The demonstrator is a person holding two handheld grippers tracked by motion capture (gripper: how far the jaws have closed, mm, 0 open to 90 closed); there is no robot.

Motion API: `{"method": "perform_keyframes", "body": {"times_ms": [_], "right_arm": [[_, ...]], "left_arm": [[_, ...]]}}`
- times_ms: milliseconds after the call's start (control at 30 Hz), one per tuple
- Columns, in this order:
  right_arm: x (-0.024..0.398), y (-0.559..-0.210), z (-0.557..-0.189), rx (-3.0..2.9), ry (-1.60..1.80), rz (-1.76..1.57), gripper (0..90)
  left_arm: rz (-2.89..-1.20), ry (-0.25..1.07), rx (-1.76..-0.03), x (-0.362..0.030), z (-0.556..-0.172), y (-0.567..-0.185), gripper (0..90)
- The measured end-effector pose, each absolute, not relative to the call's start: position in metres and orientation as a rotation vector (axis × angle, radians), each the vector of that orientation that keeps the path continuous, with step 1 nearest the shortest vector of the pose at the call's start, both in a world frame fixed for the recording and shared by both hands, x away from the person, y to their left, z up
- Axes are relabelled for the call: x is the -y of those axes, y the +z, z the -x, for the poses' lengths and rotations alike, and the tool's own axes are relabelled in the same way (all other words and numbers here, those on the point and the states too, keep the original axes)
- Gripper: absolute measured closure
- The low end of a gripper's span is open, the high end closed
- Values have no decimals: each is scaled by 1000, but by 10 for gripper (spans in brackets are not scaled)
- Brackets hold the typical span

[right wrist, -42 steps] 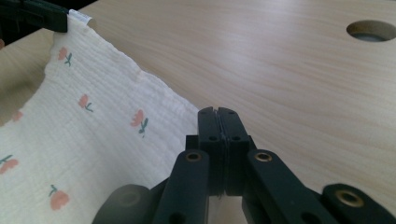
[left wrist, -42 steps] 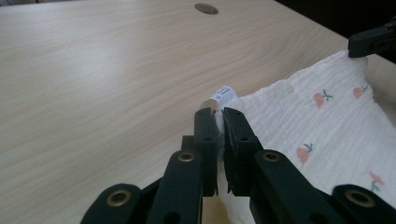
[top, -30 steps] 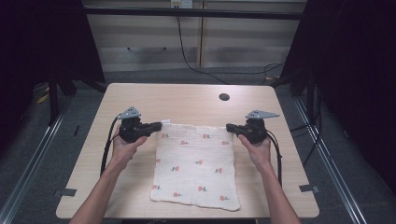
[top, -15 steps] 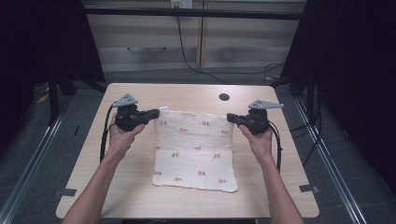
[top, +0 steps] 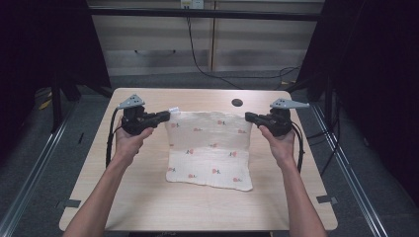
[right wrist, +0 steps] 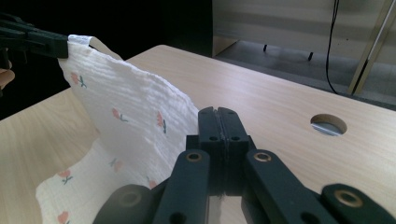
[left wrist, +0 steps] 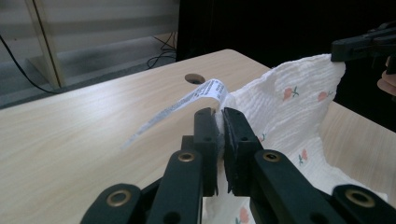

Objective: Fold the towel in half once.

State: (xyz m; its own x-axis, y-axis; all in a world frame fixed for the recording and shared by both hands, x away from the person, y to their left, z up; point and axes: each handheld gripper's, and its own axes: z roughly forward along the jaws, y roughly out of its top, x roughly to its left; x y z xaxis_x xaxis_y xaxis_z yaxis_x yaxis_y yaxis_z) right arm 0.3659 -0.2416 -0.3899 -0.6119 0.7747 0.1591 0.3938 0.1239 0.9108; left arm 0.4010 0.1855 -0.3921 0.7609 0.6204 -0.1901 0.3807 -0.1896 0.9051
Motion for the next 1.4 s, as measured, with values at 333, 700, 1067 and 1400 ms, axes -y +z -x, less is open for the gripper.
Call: {"method": "perform_keyframes", "body": {"times_ms": [333,700,1067,1400], "right_arm": [[243,-396,-347,-2110,1466,-1109,894],[245,-403,-324,-2153,1457,-1082,893],[245,-418,-300,-2205,1445,-1080,893],[239,-437,-288,-2281,1402,-1090,893]], "left_arm": [[-1823,264,-761,-192,-387,-401,849],[-1829,255,-736,-194,-368,-411,849],[-1880,254,-721,-201,-349,-423,849],[-1949,236,-734,-202,-339,-446,849]]}}
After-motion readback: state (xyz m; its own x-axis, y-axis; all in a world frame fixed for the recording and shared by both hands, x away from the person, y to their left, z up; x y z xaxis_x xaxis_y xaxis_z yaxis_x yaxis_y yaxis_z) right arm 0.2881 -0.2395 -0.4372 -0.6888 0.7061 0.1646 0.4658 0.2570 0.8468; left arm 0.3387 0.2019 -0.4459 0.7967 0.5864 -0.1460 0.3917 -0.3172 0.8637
